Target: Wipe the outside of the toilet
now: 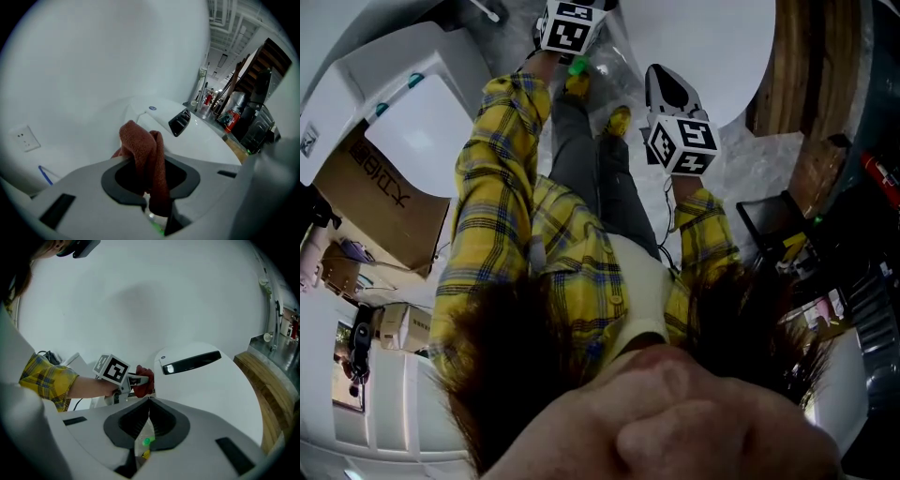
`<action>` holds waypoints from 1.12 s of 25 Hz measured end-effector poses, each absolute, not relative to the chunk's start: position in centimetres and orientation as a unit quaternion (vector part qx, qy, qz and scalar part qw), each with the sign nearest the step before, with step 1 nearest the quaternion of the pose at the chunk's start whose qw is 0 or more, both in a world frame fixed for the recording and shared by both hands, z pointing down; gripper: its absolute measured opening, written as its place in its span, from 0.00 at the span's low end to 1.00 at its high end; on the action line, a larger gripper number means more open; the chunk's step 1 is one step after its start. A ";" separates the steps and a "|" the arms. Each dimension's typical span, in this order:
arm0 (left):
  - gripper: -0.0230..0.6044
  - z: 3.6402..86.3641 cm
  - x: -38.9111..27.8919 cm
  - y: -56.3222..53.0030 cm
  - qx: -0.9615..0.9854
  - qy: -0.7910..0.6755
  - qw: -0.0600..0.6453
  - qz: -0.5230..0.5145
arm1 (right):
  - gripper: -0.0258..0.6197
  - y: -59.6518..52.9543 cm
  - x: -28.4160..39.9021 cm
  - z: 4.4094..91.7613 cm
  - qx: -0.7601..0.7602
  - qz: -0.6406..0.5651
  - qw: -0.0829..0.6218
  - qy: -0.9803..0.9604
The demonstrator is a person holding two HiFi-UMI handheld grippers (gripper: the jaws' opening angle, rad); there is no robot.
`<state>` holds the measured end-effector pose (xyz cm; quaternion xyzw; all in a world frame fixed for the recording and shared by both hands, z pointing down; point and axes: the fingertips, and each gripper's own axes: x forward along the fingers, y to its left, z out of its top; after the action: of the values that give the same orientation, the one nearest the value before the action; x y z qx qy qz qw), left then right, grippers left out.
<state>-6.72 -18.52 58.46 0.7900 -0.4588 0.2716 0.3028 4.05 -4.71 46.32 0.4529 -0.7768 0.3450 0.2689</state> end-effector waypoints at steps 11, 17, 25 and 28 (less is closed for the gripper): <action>0.19 58.0 -4.2 -13.0 0.788 -0.454 0.309 0.277 | 0.08 -2.2 5.9 46.7 0.450 0.351 0.263 -0.778; 0.19 57.9 -2.6 -9.9 0.783 -0.462 0.316 0.273 | 0.08 -1.3 6.9 46.5 0.451 0.350 0.254 -0.781; 0.19 58.8 0.2 -5.2 0.776 -0.469 0.327 0.267 | 0.08 0.5 9.5 46.5 0.464 0.354 0.245 -0.774; 0.19 59.3 1.3 -3.0 0.772 -0.463 0.343 0.269 | 0.08 1.2 10.3 46.6 0.468 0.356 0.242 -0.772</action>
<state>1.27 -3.01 59.26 0.7722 -0.4628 0.2686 0.3426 10.35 1.17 46.65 0.4682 -0.7718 0.3557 0.2421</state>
